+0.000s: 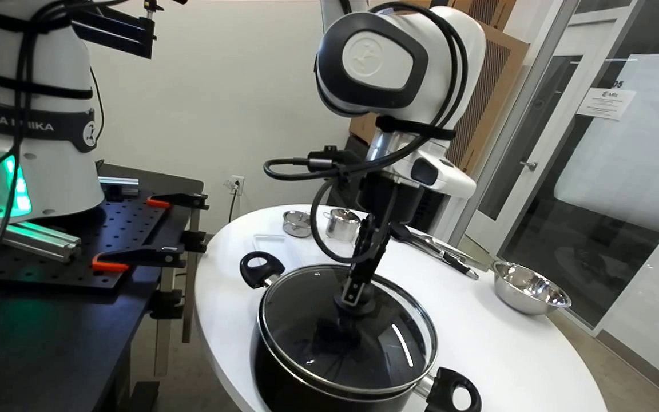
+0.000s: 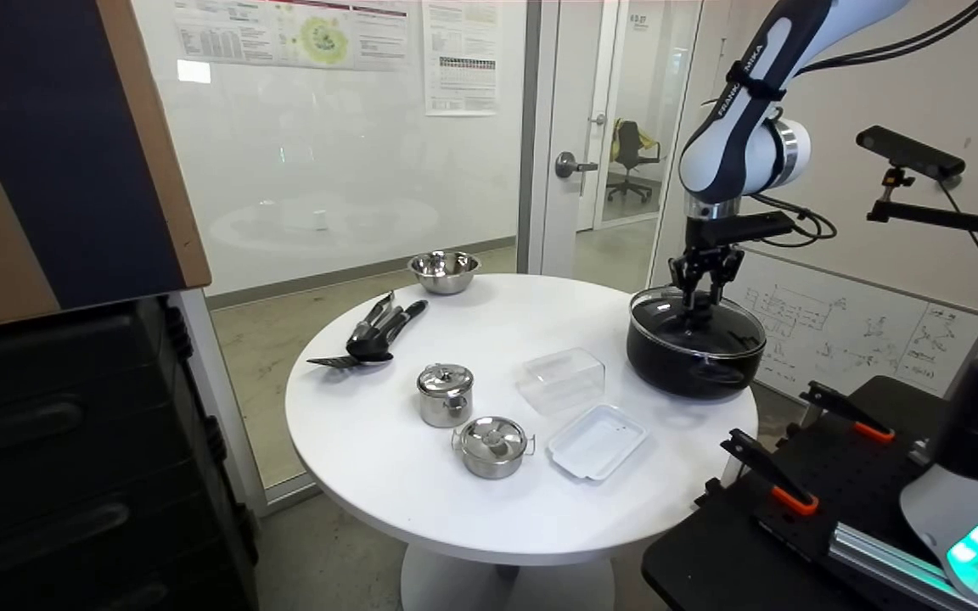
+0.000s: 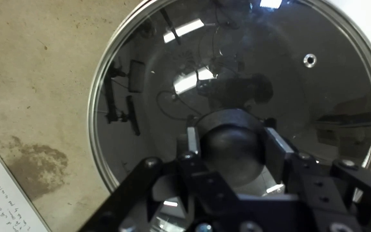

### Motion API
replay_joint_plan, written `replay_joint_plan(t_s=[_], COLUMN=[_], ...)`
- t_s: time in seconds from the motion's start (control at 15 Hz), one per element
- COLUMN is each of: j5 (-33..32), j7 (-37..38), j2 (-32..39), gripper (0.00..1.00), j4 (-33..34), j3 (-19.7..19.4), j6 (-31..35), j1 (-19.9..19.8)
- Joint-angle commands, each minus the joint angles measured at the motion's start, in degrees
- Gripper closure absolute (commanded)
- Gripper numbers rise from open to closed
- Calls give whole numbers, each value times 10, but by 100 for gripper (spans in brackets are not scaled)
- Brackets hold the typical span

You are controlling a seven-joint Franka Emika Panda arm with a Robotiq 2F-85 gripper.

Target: Remove the glass lid from the black pot and put it on the table

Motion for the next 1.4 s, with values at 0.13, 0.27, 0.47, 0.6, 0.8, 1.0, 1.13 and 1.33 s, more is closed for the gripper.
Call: replay_joint_plan(t_s=[0.13,0.27,0.47,0.6,0.8,1.0,1.13,1.33], j5=[20,14,3,1,-2,-17,-4,-4], j7=[-46,-36,-9,9,45,80,62,66], j2=[-97,-103,-89,-68,-31,8,-11,8], gripper=[75,75,75,75,75,75,50,50], j4=[-31,-16,26,67,144,226,181,208], j3=[10,16,28,38,50,51,53,53], j6=[-25,-41,-73,-97,-133,-174,-146,-155], j1=[8,17,36,51,74,97,92,96])
